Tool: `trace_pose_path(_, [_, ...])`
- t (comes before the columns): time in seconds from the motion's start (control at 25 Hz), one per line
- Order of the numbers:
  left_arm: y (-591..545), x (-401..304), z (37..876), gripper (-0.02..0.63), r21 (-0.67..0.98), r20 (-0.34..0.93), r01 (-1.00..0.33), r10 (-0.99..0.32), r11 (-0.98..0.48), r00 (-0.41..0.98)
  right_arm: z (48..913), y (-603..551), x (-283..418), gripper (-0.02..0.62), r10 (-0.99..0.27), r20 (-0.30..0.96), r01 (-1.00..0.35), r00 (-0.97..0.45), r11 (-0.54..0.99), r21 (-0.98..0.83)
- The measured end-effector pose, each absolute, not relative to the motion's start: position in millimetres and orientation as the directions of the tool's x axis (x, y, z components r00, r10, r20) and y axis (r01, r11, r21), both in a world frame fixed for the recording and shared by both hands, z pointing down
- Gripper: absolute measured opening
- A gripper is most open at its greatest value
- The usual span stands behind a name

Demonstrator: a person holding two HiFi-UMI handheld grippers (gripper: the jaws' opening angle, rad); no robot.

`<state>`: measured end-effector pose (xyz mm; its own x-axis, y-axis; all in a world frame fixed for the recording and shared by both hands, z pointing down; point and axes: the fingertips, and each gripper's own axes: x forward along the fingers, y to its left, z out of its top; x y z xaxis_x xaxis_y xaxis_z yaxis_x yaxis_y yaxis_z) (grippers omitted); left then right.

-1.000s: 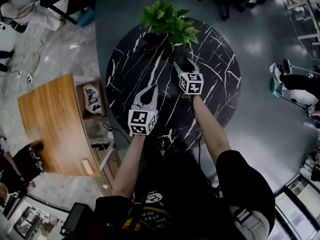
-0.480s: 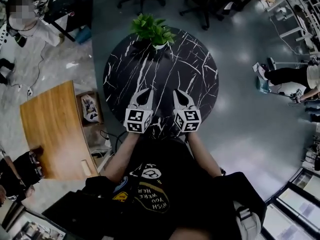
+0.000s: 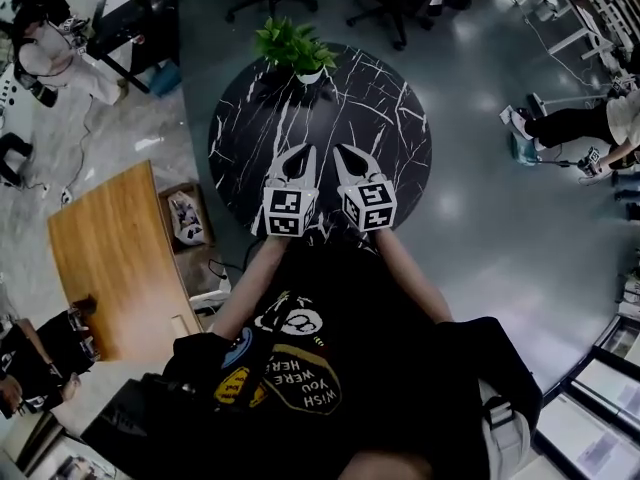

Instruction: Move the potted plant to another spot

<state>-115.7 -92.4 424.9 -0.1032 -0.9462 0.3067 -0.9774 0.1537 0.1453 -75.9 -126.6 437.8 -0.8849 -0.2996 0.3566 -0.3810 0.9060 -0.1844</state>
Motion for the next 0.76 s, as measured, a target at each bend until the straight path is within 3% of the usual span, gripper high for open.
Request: trace_pose_path(0.76, [-91, -104, 431, 0.005, 0.141, 0.326, -0.982, -0.942, 0.127, -0.075, 442, -122, -70, 0.002, -0.282, 0.359, -0.367, -0.890, 0.910, -0.194])
